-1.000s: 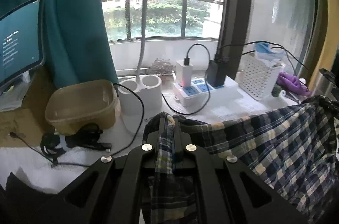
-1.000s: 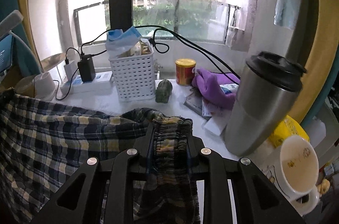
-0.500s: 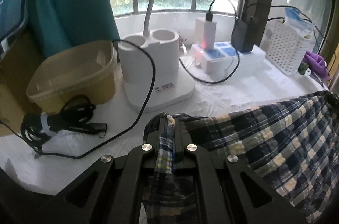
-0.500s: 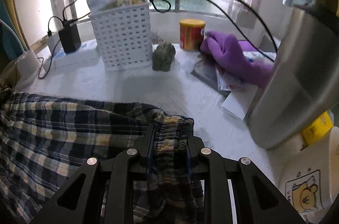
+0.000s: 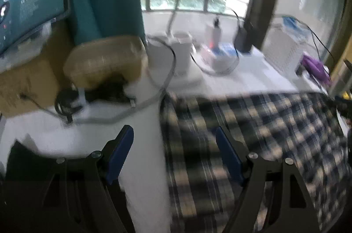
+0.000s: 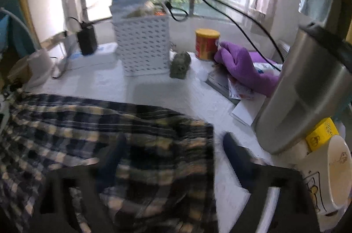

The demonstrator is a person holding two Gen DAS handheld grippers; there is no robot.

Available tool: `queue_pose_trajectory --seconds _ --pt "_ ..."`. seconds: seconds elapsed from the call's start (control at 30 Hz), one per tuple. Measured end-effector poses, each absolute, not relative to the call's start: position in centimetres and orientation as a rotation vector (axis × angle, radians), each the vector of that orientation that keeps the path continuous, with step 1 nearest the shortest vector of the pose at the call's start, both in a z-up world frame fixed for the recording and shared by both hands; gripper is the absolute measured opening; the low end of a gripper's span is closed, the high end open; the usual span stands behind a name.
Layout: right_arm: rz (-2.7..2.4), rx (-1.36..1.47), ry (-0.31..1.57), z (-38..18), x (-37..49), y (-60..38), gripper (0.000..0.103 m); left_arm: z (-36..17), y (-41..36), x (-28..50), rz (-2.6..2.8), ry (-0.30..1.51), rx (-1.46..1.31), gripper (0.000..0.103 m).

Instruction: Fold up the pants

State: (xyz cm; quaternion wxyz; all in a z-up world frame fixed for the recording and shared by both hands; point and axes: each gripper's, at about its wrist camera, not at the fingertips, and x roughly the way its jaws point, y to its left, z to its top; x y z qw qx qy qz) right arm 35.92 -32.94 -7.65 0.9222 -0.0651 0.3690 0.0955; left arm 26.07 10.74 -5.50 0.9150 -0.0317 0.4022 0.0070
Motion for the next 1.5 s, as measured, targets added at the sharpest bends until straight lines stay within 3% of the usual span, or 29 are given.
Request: queue_pose_trajectory --seconds 0.23,0.27,0.33,0.4,0.53,0.87,1.27,1.33,1.4,1.5 --pt "0.217 -0.132 0.769 -7.4 32.2 -33.5 0.092 -9.5 9.0 24.2 -0.027 0.951 -0.059 0.076" --pt "0.217 -0.134 0.775 -7.5 31.6 -33.7 0.092 -9.9 8.8 24.0 -0.027 0.951 -0.053 0.072" --pt "0.22 -0.143 0.798 -8.1 30.7 -33.9 0.092 -10.0 8.6 23.6 -0.003 0.936 -0.027 0.051" --pt "0.215 -0.154 0.817 -8.7 30.0 -34.0 0.092 -10.0 8.7 23.2 0.013 0.924 -0.012 0.017" --pt "0.191 -0.166 0.841 -9.6 29.2 -34.5 0.092 -10.0 8.5 23.2 0.029 0.927 0.024 0.009" --pt "0.147 -0.16 0.798 -8.2 27.7 -36.2 0.092 -7.7 10.8 20.5 0.129 0.873 -0.012 0.008" --pt "0.152 -0.152 0.746 -6.7 23.1 -36.3 0.092 -5.4 7.0 16.3 0.03 0.817 0.021 0.009" --pt "0.152 -0.152 0.74 -6.6 22.2 -36.3 0.092 -5.3 6.5 15.5 0.02 0.811 0.022 0.014" --pt "0.153 -0.152 0.734 -6.5 21.4 -36.3 0.092 -5.3 6.1 14.6 0.003 0.796 0.014 0.037" --pt "0.152 -0.153 0.729 -6.4 20.2 -36.2 0.092 -5.2 5.7 13.6 -0.022 0.773 -0.004 0.041"
